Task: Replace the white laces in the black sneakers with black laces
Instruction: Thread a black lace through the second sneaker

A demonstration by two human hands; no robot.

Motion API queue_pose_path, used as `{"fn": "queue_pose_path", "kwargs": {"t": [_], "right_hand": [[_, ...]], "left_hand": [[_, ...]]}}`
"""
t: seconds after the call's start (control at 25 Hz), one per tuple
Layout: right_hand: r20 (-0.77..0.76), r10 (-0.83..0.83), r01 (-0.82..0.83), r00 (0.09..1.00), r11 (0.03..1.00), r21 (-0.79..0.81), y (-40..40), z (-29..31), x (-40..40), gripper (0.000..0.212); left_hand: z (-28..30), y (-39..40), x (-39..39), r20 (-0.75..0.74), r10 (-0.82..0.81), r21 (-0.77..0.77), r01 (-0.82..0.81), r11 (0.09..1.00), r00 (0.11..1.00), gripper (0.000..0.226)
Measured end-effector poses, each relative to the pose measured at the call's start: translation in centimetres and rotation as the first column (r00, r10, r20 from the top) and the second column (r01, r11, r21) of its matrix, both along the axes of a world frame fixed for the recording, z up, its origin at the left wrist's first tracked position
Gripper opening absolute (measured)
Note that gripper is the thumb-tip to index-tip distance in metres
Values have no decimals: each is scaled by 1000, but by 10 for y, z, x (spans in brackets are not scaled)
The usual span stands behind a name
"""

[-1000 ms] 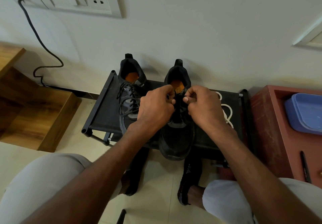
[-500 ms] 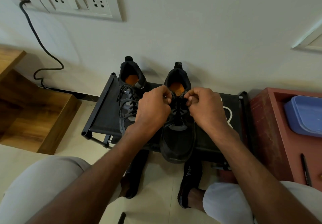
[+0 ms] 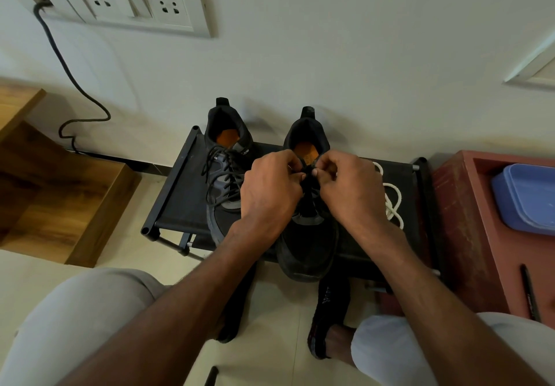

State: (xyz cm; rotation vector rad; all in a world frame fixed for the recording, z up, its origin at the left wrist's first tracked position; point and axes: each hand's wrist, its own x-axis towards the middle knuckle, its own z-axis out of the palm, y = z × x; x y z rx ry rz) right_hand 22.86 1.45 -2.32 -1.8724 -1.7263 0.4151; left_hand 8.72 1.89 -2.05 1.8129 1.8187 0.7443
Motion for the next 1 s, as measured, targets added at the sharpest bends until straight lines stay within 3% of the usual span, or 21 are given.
{"fn": "queue_pose_path", "kwargs": {"t": [0.28,0.48,0.76,0.84,1.0], "right_hand": [[-52,14,-14,999,1000,-12,1,1,2,1],[-61,-30,24,998,996,-87,4,-1,5,12],[-40,-53,49,998,995,-86,2,0,4,9],[-42,-56,52,998,995,-88,2,-1,4,7],[-54,-52,46,997,993,-105,3,0,5,6]], "left_hand": [[1,3,4,-24,-23,-2,23,1000,999,7],[-3,5,3,-71,-47,17,48,999,996,11],[4,14,2,85,-11,59,6,998,996,19],[4,14,0,112,0,15,-1,1000,994,14],[-3,9,-4,22,2,-49,0,999,1000,19]]}}
